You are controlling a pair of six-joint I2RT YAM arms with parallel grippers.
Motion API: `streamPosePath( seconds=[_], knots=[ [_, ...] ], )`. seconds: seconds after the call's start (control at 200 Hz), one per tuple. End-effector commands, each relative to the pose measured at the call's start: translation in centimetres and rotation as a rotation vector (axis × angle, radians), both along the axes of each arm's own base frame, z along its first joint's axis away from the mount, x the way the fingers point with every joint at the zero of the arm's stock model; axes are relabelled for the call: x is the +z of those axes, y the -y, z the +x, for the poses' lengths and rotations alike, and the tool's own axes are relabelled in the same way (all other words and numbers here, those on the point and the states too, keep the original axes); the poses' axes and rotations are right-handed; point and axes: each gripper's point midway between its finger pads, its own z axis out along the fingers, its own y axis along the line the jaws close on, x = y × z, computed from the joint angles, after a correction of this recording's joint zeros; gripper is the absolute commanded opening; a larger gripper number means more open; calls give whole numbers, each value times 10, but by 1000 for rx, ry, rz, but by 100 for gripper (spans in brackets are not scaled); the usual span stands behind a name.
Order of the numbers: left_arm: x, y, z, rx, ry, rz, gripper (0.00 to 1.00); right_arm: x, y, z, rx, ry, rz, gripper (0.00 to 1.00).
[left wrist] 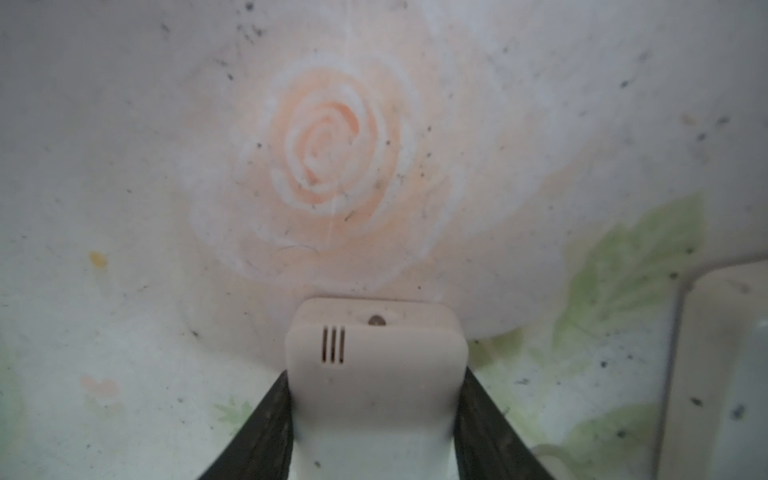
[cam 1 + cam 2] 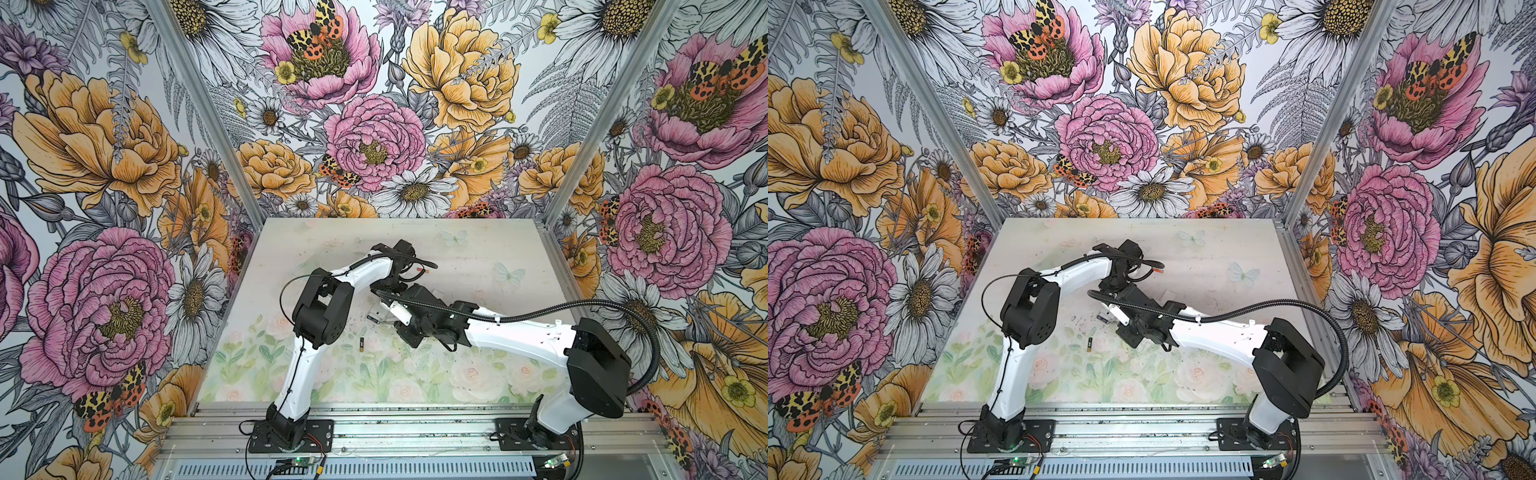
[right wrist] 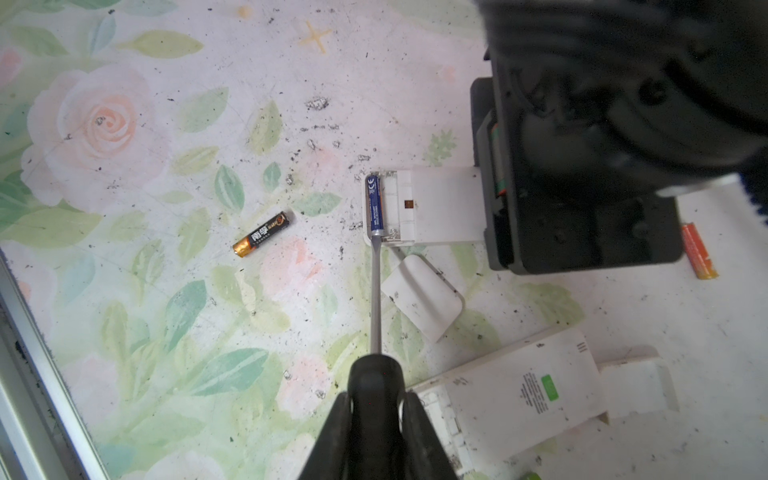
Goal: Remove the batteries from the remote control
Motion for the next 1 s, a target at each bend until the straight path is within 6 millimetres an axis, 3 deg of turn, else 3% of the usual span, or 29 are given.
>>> streamPosePath(
  seconds=[0.0, 0.62, 0.996],
  knots=[
    [-1, 11, -2, -31, 15, -14, 16, 1, -6, 0, 2, -8, 15, 0],
    [1, 12, -1, -36, 22, -11, 16, -4, 4, -5, -16, -30, 0, 0],
    [-1, 19, -8, -56, 3, -29, 16, -1, -3, 9, -27, 10, -5, 0]
  ],
)
